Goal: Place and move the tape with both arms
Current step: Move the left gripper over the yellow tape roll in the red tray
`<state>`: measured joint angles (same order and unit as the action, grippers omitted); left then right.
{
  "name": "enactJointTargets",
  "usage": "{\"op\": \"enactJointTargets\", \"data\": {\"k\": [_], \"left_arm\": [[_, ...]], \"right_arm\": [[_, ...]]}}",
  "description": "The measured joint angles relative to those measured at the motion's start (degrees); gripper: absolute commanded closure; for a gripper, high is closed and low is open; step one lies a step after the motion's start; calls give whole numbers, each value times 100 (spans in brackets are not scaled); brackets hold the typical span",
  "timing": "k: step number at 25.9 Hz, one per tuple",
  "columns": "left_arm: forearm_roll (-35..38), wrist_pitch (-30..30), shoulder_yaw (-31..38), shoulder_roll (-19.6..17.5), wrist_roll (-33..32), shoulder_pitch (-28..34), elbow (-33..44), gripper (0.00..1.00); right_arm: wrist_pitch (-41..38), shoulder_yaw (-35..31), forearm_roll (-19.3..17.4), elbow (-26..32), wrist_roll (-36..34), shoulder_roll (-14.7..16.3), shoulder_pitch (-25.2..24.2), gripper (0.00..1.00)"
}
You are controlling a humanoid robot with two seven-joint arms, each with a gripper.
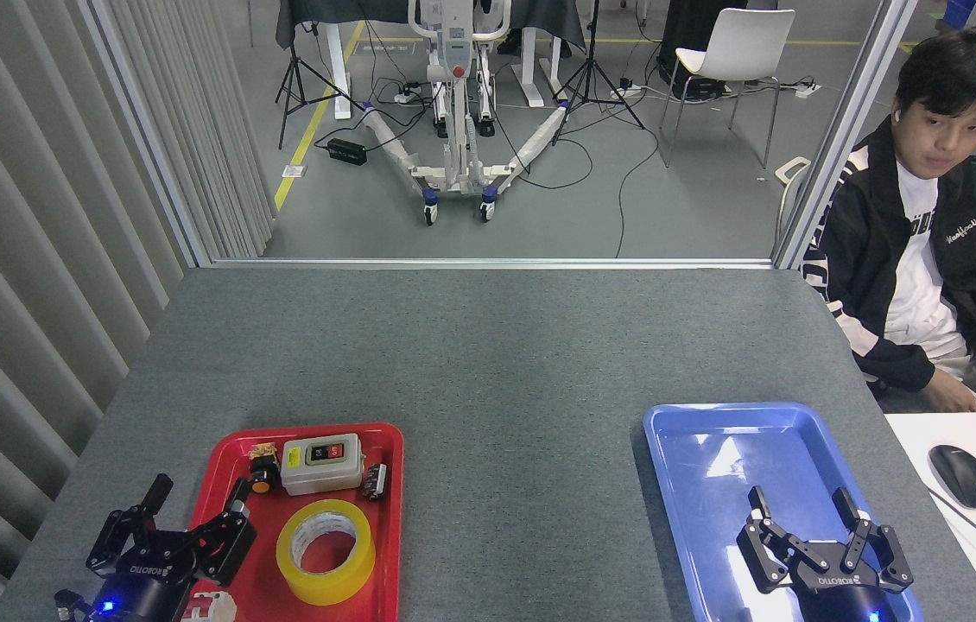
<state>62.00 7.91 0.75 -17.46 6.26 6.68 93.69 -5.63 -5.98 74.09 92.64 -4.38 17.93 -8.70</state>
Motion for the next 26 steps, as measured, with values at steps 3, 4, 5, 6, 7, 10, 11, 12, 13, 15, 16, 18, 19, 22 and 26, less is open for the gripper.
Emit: {"op": "enactJointTargets", "data": {"k": [3,4,5,6,7,10,11,12,13,15,16,18,19,22,26], "left_arm": [[-14,-40,48,18,26,4,-1,0],[-24,-101,84,27,20,4,13,0],[-34,-167,126,32,-26,4,41,0],[-42,-231,157,35,-81,4,65,0],[-48,-272,182,36,-123,4,91,0],[-56,-322,218,39,-195,7,131,0],[-56,-329,224,39,-212,7,138,0],[-57,-333,226,39,-221,8,144,0],[-57,-336,229,40,-237,8,151,0],[-60,-341,236,38,-261,8,166,0],[-70,-340,238,27,-284,4,174,0],[-132,-310,247,-37,-376,-52,191,0],[-212,-261,252,-85,-520,-97,196,0],[-724,-32,267,-497,-1275,-386,203,0],[-1262,148,253,-985,-2499,-635,222,0]], "right_arm": [[0,0,0,0,3,0,0,0],[0,0,0,0,5,0,0,0],[0,0,0,0,5,0,0,0],[0,0,0,0,6,0,0,0],[0,0,0,0,6,0,0,0],[0,0,0,0,6,0,0,0],[0,0,0,0,6,0,0,0],[0,1,0,0,6,0,0,0],[0,3,0,0,6,0,0,0],[0,6,0,0,7,0,0,0],[0,6,-1,0,7,0,0,0],[0,3,-9,-1,11,-2,0,0],[0,2,-11,-1,15,-3,0,0],[0,0,-15,1,18,-7,0,0],[0,0,-17,8,36,1,-7,0]]}}
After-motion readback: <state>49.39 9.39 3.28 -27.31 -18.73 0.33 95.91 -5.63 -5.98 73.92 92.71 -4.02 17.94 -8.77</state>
